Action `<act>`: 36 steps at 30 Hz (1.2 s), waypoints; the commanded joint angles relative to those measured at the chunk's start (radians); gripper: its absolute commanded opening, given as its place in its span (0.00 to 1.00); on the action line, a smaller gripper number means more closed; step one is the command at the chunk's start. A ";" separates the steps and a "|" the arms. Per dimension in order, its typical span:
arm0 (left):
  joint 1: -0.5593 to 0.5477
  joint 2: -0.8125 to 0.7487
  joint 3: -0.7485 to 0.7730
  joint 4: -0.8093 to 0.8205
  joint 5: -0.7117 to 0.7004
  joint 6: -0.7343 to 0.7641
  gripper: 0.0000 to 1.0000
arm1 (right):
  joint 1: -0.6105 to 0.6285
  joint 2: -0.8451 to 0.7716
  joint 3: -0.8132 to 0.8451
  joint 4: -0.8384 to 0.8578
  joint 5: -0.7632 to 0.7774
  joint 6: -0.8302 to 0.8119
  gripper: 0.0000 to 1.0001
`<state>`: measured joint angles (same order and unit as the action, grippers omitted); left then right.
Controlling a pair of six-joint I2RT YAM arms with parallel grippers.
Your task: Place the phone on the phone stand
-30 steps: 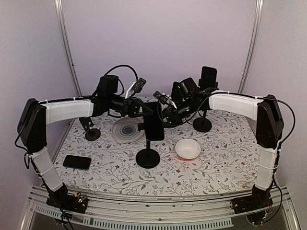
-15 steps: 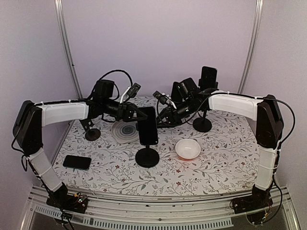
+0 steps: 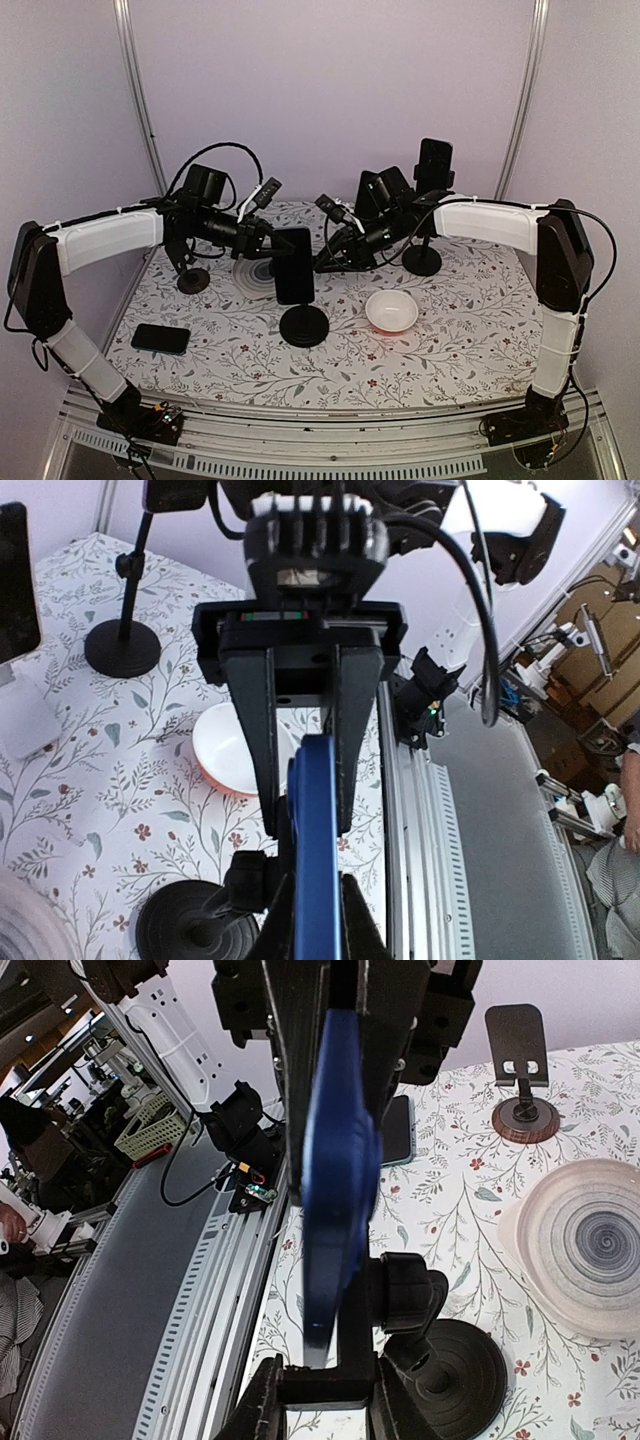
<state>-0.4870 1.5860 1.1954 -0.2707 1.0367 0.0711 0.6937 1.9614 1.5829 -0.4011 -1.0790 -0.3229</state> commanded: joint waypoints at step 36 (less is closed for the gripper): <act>0.029 -0.044 -0.031 0.066 -0.120 -0.094 0.00 | 0.075 0.117 0.153 -0.092 -0.009 0.118 0.57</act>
<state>-0.4820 1.5482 1.1439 -0.1783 0.9710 -0.0444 0.7502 2.0411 1.6974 -0.4671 -1.1091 -0.2432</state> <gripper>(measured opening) 0.076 0.585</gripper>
